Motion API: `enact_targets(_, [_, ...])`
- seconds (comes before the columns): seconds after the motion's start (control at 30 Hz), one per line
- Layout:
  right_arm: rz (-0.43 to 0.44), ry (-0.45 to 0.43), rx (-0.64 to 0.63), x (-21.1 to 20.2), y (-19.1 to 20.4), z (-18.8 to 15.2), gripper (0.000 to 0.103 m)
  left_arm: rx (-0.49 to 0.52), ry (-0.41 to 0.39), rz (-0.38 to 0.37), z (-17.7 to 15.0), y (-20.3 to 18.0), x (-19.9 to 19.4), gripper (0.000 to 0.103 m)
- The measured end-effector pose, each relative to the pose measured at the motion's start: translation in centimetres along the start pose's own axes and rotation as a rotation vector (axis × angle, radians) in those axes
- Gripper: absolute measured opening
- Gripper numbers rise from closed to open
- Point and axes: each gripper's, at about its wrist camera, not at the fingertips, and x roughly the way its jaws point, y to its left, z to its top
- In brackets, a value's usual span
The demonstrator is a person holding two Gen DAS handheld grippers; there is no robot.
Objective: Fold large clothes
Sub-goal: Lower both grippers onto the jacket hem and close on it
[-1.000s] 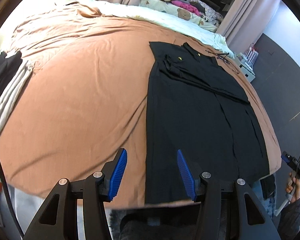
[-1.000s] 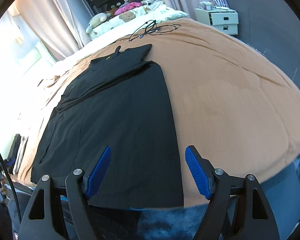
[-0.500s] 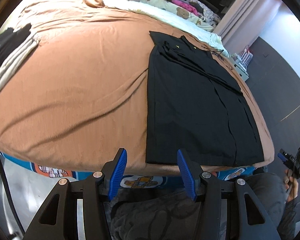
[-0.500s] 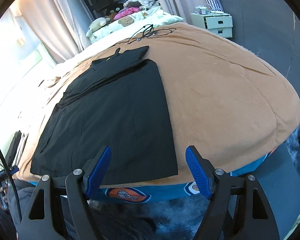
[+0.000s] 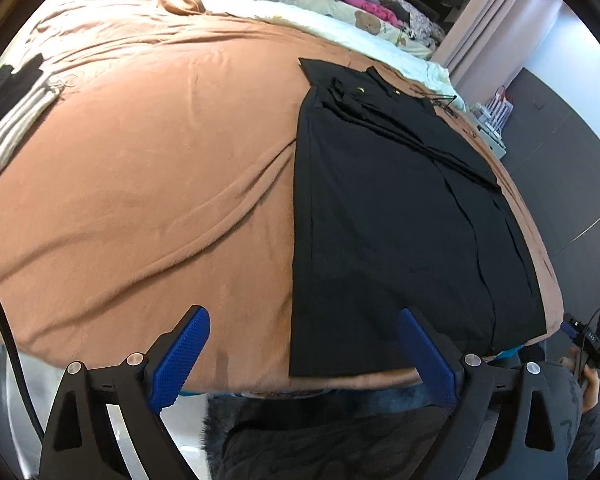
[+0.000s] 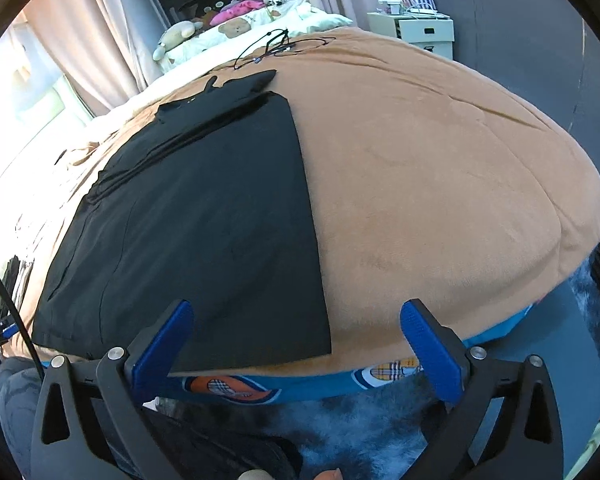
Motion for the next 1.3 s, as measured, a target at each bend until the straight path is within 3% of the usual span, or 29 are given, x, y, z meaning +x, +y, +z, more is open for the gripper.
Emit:
enact_targets(0.2, [0.086,0.003,0.041,2.2,-0.9,0.3,0.103,0.010,0.051,-0.043,1.0,-0.2,3.0,0.092])
enact_targets(0.37, [0.155,0.009,0.086,4.3,-2.5,1.1,0.103,-0.020,0.112,-0.092,1.5,0.8,5.7,0.059])
enact_targets(0.5, [0.206,0.020,0.139,5.9,-4.0,1.7,0.100,-0.018,0.106,-0.122,2.1,1.0,6.5,0.058])
enact_targets(0.73, [0.267,0.041,0.135,7.0,-5.7,1.4,0.095,-0.087,0.108,-0.187,2.6,1.9,7.1,0.034])
enact_targets(0.9, [0.398,0.053,0.138,6.1,-6.7,-0.2,0.091,-0.165,0.135,-0.324,1.2,2.8,6.7,0.034])
enact_targets(1.13, [0.582,0.058,0.251,5.7,-9.2,-2.1,0.074,-0.198,0.149,-0.397,0.0,2.8,5.7,0.034])
enact_targets(1.3, [0.655,0.050,0.268,5.7,-9.3,-2.8,0.073,-0.208,0.154,-0.420,-0.2,2.5,5.0,0.034])
